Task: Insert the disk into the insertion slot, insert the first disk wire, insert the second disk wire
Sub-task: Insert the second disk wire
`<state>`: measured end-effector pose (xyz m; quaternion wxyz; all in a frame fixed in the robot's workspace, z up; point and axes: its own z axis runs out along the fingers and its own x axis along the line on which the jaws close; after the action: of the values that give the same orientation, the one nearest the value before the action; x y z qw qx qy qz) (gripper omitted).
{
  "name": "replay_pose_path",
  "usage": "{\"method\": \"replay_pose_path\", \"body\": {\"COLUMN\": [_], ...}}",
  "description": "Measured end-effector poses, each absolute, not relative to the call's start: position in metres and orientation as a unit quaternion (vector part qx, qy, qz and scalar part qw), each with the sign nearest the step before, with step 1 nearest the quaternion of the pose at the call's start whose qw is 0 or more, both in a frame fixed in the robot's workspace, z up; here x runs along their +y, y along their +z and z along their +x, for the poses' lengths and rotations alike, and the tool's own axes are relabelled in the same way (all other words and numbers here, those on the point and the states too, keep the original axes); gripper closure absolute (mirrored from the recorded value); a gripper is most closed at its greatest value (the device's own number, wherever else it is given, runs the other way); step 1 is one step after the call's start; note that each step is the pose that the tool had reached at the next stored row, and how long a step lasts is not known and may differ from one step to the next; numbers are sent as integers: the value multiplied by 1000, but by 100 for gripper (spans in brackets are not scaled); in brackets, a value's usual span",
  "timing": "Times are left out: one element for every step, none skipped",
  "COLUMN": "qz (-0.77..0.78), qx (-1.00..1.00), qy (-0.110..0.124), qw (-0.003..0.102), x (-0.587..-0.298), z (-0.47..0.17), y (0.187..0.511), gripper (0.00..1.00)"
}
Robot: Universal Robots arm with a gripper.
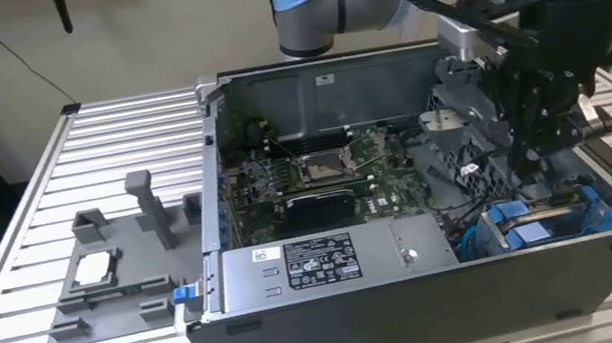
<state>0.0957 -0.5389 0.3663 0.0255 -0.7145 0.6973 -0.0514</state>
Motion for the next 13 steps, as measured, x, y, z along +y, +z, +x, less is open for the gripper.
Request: {"method": "replay_pose_path", "body": {"qz": [-714, -714, -714, -714, -714, -714, -714, -714, -714, -714, -714, -714, -714], "qx": [698, 698, 698, 698, 699, 699, 699, 699, 699, 699, 699, 699, 699], "qy": [-46, -42, -40, -38, -36, -34, -32, -30, -29, -27, -25, -23, -20], "qw": [32, 35, 37, 35, 33, 31, 29, 28, 27, 26, 24, 22, 19], "x": [-540, -542, -544, -545, -547, -548, -550, -552, -554, -555, -557, -559, -561], "z": [96, 96, 96, 96, 97, 97, 99, 101, 103, 105, 106, 108, 109], "y": [366, 366, 366, 366, 366, 365, 364, 363, 363, 362, 361, 361, 360], "gripper": [84, 84, 84, 84, 84, 84, 84, 84, 84, 84, 84, 84, 84]}}
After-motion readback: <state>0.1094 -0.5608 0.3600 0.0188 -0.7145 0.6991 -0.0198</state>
